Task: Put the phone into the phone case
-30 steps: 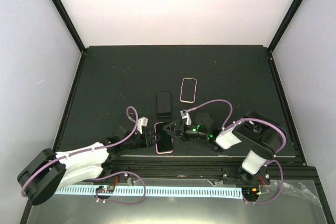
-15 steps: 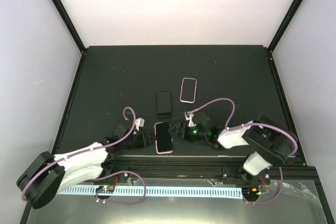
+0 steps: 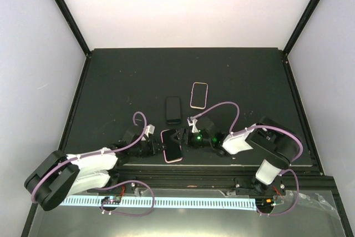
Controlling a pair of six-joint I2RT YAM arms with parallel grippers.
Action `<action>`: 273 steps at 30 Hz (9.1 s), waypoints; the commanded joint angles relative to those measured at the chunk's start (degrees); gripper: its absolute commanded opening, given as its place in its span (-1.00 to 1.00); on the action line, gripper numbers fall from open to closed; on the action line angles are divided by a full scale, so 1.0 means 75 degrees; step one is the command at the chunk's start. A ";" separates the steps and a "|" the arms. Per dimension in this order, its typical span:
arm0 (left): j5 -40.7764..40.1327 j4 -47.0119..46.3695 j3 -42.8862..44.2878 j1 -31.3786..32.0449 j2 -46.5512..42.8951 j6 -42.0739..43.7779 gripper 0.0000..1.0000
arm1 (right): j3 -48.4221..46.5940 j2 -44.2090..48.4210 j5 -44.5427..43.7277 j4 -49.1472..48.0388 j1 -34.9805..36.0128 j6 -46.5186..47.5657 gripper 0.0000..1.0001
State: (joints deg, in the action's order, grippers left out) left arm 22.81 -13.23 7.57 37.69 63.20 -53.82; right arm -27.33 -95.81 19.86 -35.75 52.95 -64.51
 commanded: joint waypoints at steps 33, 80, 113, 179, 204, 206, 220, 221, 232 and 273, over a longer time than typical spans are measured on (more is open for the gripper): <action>-0.0083 0.0244 -0.0831 -0.0579 -0.1786 0.0316 -0.06 | -0.0260 -0.0627 0.1368 -0.1882 0.0065 -0.0730 -0.38; 0.0565 0.1580 0.0179 -0.0720 -0.2613 0.0088 0.27 | -0.0353 0.1136 0.0387 0.0305 0.0033 0.1335 -0.98; 0.2946 -0.1606 -0.0228 -0.0933 -0.4647 -0.1491 -0.97 | 0.0294 0.3965 0.1399 -0.0733 -0.0115 0.1589 -0.13; 0.1040 0.0045 0.1696 -0.0958 -0.4200 -0.0006 -0.97 | 0.1110 0.2685 0.2871 -0.3007 -0.0578 -0.0760 -0.98; 0.2036 -0.0667 0.0599 -0.0943 -0.3534 -0.1155 -0.38 | 0.1101 0.2105 0.1596 -0.3908 -0.0573 -0.1500 -0.98; 0.2039 -0.0576 0.0630 -0.0937 -0.3421 -0.1083 -0.62 | 0.1084 0.2068 0.1584 -0.3900 -0.0569 -0.1521 -0.98; 0.1585 0.1160 0.1235 -0.0941 -0.3503 -0.0398 -0.36 | 0.1173 0.2254 0.1361 -0.2993 -0.0569 -0.1103 -0.98; 0.1505 0.1427 0.1339 -0.0955 -0.3548 -0.0261 -0.23 | 0.1207 0.2297 0.1316 -0.2901 -0.0572 -0.1058 -0.98; 0.0350 0.3600 0.1975 -0.0955 -0.4368 0.0625 0.98 | 0.1363 0.3411 0.0543 0.0189 -0.0933 -0.0004 -0.98; -0.1567 0.5856 0.3012 -0.0970 -0.4872 0.1259 0.98 | 0.0841 0.5045 -0.1278 0.4831 -0.1385 0.1142 1.00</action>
State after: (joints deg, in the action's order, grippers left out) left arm 15.16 27.68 26.52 30.46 27.92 -45.12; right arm -15.86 -64.49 17.26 -11.64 42.81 -61.67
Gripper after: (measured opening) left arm 0.990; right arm 0.968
